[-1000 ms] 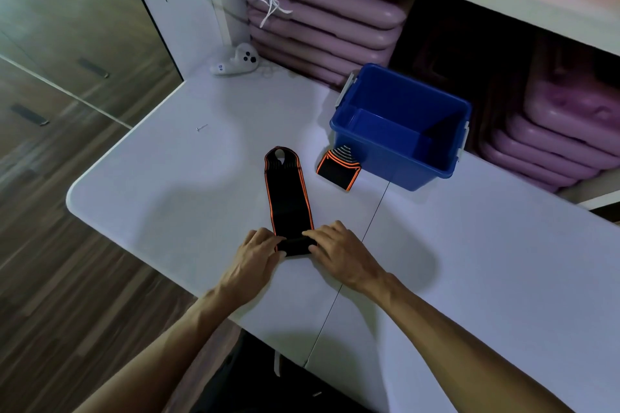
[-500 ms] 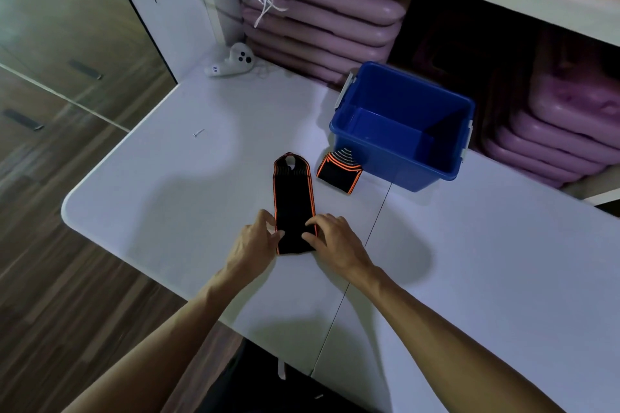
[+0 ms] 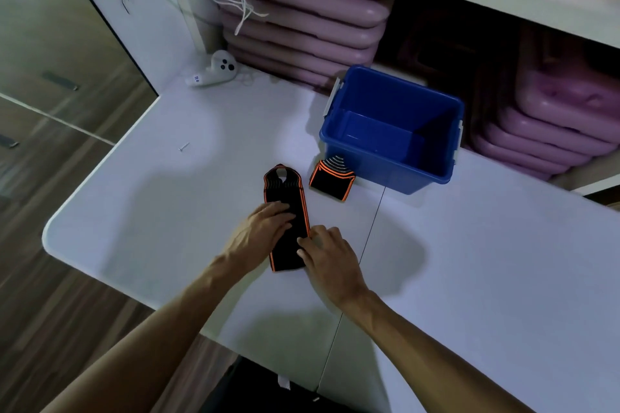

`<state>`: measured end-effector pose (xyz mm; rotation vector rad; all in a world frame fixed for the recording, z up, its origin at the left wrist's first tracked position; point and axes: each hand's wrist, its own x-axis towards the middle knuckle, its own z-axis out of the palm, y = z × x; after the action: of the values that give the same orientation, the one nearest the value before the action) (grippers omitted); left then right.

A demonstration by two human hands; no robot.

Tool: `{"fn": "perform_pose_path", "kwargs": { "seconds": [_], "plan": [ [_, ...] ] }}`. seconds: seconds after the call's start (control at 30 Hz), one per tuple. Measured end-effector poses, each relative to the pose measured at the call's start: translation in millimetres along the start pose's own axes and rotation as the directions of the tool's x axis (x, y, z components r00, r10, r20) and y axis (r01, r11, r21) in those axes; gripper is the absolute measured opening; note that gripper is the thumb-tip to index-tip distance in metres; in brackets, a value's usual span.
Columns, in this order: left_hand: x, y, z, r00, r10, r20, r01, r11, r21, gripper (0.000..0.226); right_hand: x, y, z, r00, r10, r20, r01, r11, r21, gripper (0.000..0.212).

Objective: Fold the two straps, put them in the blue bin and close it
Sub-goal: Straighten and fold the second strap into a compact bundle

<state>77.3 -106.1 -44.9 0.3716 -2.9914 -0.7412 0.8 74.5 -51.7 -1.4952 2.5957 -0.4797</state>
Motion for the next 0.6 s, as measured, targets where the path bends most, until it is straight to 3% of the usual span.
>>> {"fn": "perform_pose_path", "kwargs": {
  "seconds": [0.07, 0.17, 0.33, 0.5, 0.6],
  "plan": [
    [16.3, -10.6, 9.8, 0.981, 0.097, 0.17, -0.107, 0.993, 0.055, 0.047, 1.8, -0.1, 0.1, 1.0, -0.013, 0.012, 0.013, 1.0, 0.0, 0.02],
    [27.4, -22.3, 13.0, 0.962, 0.147, 0.229, -0.173, 0.98, 0.1, 0.055, 2.2, 0.4, 0.7, 0.999, -0.026, 0.028, 0.026, 1.0, -0.002, 0.018],
    [36.5, -29.0, 9.8, 0.979, 0.128, 0.159, -0.137, 0.99, 0.047, 0.073, 2.6, -1.4, 3.7, 0.999, -0.031, 0.041, 0.03, 0.999, 0.033, 0.02],
    [50.2, -31.3, 2.6, 0.973, 0.131, 0.19, -0.128, 0.991, -0.027, 0.066, 2.7, -5.4, 3.8, 0.997, -0.009, 0.08, 0.002, 0.997, 0.08, 0.028],
    [42.7, -30.1, -7.9, 0.988, 0.153, -0.034, -0.155, 0.984, -0.092, 0.042, 3.0, -7.7, -1.6, 0.993, 0.073, 0.088, -0.089, 0.975, 0.202, 0.021]
  ]
}}
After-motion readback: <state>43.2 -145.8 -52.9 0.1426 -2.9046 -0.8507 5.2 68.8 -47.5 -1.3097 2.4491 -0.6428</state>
